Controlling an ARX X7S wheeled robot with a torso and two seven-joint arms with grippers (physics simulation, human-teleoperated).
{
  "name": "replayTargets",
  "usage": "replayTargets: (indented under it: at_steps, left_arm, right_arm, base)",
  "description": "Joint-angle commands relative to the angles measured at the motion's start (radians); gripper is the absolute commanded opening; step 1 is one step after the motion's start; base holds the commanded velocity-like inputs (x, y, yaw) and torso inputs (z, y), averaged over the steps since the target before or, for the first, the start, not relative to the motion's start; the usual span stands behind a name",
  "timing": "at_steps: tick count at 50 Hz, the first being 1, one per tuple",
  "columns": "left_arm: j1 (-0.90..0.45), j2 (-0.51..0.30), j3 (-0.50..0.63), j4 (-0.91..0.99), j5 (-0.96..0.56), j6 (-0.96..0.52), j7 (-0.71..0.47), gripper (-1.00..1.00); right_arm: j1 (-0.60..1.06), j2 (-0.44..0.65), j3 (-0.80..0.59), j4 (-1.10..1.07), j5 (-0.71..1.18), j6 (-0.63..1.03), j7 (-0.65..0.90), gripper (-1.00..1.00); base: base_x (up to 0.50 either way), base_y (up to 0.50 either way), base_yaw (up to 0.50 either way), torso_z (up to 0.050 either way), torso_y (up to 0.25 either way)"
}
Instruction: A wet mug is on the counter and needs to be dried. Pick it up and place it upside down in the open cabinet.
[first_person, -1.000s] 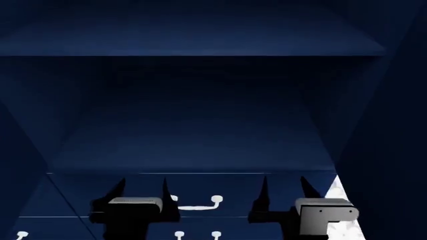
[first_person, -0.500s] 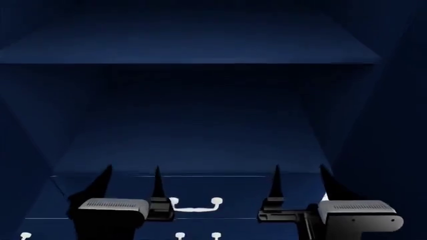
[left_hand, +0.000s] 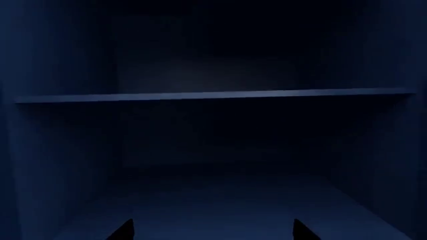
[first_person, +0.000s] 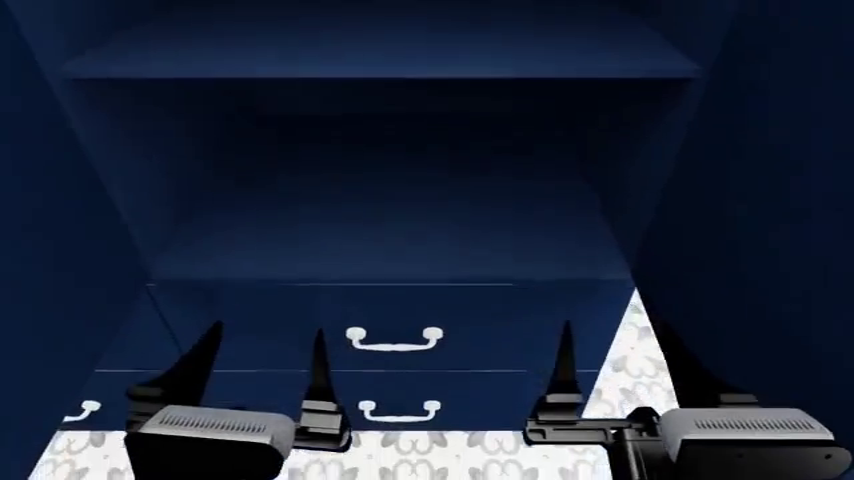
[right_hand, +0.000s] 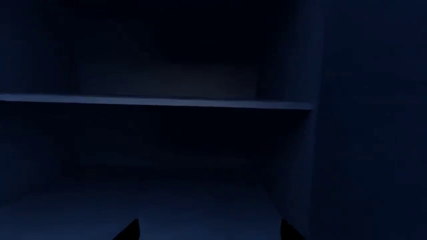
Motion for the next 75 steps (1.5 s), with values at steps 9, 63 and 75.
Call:
replayTargets:
  at_steps: [9,63,75]
  left_arm:
    - [0.001,-0.016,0.009,0.008,-0.018,0.007,-0.015,1.00]
    - [0.009,-0.061,0.029,0.020,-0.066,0.029,-0.053,1.00]
    - [0.006,-0.076,0.035,0.025,-0.081,0.029,-0.067,1.00]
  right_arm:
    - [-0.001,0.020,-0.007,-0.010,0.017,0.002,0.015,1.00]
    - [-0.054,0.081,-0.027,-0.058,0.103,-0.059,0.020,1.00]
    - [-0.057,0.095,-0.032,-0.060,0.118,-0.065,0.029,1.00]
  base:
    - [-0.50,0.00,0.00,0.000,0.000]
    - [-0.15,0.00,0.26,0.000,0.000]
    - [0.04,0.01,0.50,0.000,0.000]
